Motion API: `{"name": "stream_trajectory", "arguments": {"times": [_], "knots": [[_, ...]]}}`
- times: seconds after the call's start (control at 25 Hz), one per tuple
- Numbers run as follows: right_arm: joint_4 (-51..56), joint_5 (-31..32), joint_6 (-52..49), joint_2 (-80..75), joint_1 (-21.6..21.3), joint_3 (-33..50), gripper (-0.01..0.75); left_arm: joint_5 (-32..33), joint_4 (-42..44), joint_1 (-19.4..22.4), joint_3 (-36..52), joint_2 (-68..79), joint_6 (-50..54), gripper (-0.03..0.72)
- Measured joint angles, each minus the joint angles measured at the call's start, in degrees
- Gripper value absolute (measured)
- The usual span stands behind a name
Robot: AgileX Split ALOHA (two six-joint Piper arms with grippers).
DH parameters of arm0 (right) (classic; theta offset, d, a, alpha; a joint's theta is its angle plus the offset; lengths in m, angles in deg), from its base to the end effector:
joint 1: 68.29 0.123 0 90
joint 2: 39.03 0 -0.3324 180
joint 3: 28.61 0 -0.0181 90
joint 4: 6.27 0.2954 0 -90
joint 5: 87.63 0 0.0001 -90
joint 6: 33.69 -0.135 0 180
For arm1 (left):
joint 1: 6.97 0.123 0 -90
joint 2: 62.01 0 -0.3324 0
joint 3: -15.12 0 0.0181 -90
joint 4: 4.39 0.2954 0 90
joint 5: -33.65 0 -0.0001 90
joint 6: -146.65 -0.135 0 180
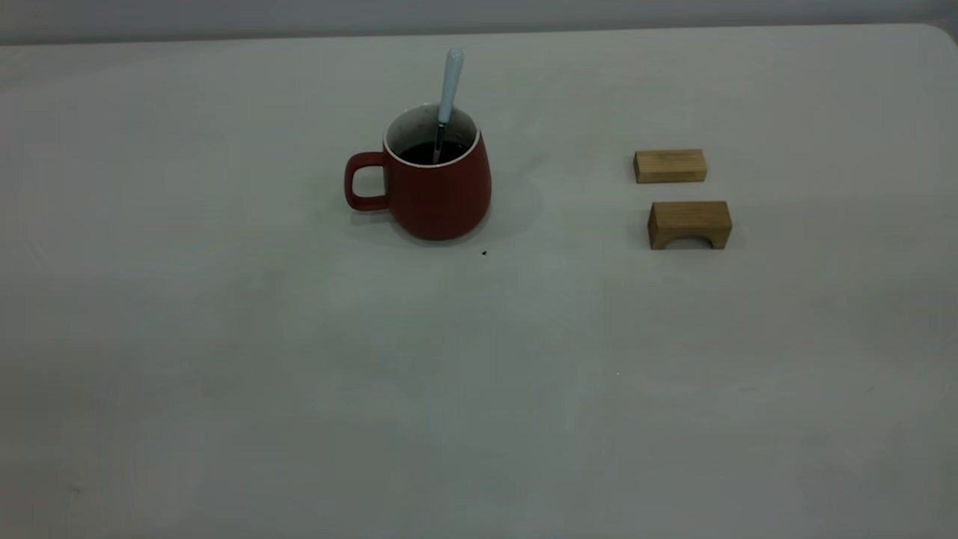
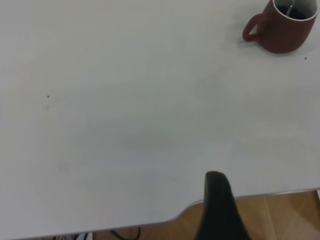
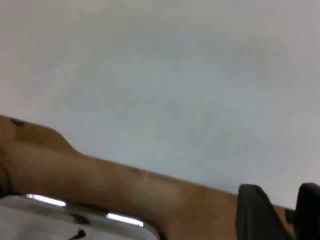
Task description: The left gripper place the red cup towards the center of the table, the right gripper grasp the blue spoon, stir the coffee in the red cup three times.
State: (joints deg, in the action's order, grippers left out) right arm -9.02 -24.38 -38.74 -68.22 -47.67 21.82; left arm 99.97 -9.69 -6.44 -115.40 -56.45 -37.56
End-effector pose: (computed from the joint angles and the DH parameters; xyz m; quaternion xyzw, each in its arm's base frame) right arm 0.0755 0.0222 0.2486 -0.1318 0.9385 0.0475 0.3156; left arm 0.0159 -0.0113 0.2694 0.0325 0.8704 -0.0257 0.4906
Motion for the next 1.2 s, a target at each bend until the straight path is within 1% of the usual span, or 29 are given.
{"name": "stream_trajectory", "arguments": {"times": [0.2,0.32,0.4,0.52,0.64,0.72,0.84,1.2], "knots": [[-0.94,1.87,4.5,7.32,0.0,0.0,0.231,0.0,0.0,0.0,0.0,0.0,0.0,0.56],[-0.82,1.88,5.05,12.67,-0.38,0.0,0.232,0.0,0.0,0.0,0.0,0.0,0.0,0.56],[0.31,0.87,5.41,16.53,-2.89,0.0,0.232,0.0,0.0,0.0,0.0,0.0,0.0,0.56],[1.23,0.49,5.71,21.17,-9.62,0.0,0.236,0.0,0.0,0.0,0.0,0.0,0.0,0.56],[1.35,0.49,5.77,21.44,-15.36,0.05,0.236,0.0,0.0,0.0,0.0,0.0,0.0,0.56],[1.4,0.54,5.77,21.44,-17.54,0.17,0.236,0.0,0.0,0.0,0.0,0.0,0.0,0.56],[1.53,0.67,5.81,21.44,-18.46,0.38,0.236,0.0,0.0,0.0,0.0,0.0,0.0,0.56],[1.71,0.71,4.11,21.44,-18.46,0.38,0.237,0.0,0.0,0.0,0.0,0.0,0.0,0.56]]}}
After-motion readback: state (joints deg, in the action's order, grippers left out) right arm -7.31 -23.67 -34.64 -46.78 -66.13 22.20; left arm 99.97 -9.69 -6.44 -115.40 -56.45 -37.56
